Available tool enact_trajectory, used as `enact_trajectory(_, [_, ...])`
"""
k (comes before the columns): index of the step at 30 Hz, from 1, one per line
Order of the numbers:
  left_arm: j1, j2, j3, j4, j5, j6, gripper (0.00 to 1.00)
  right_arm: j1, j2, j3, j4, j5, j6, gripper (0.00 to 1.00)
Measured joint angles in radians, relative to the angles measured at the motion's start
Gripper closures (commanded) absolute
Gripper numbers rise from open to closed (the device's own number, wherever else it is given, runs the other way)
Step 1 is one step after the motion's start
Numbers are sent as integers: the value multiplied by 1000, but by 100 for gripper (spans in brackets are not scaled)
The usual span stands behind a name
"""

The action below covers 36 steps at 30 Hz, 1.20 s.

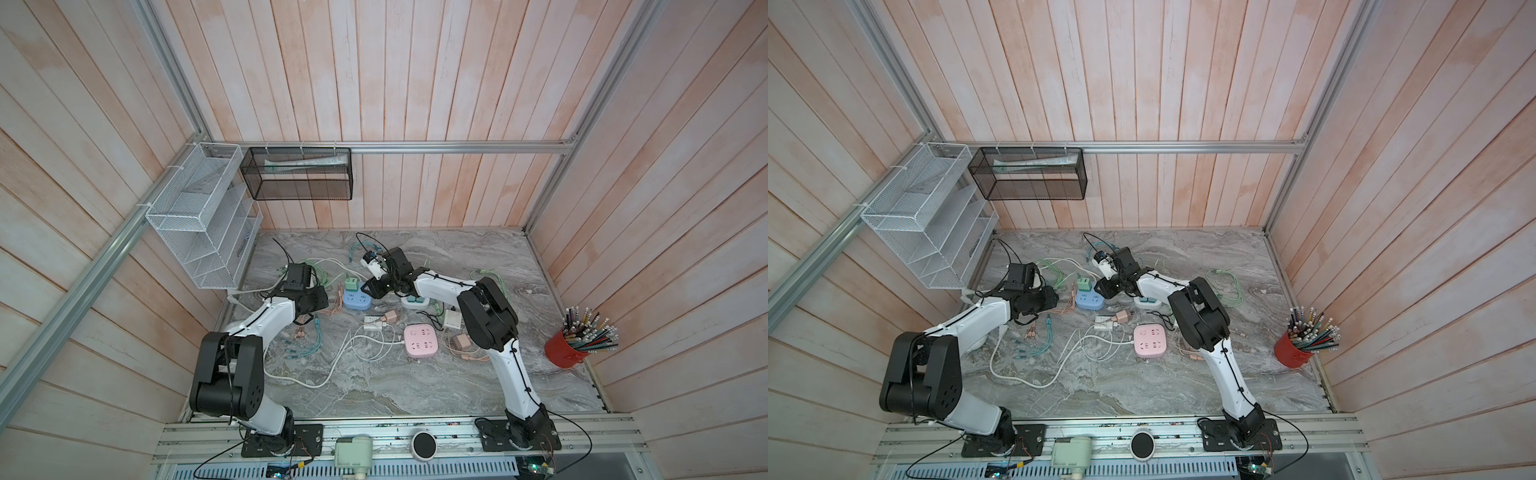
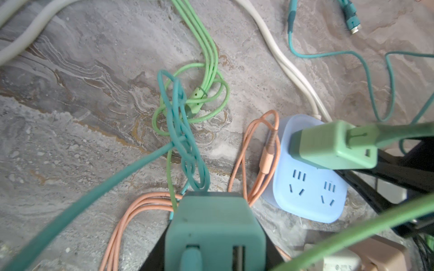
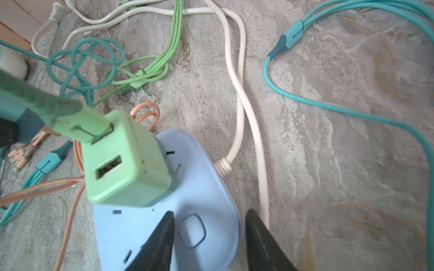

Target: Pull the plug off the socket

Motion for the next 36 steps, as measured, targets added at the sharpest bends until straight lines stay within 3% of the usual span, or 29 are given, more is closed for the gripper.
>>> enact_trajectory(10, [0, 37, 32, -51, -4, 44, 19, -1, 0, 0, 0, 0, 1, 52])
enact_trajectory(14, [-2, 37, 39, -70, -9, 50, 12, -2, 0, 0, 0, 0, 1, 52])
enact_trajectory(16, [-8, 35, 53, -84, -25, 58, 0, -2, 0, 0, 0, 0, 1, 52])
enact_trajectory(31, [-124, -38, 199, -156, -146, 68, 0, -3, 0, -2, 4, 1, 1, 50])
enact_trajectory(36, [-182, -42, 224, -165, -158, 78, 7, -4, 0, -2, 4, 1, 3, 49])
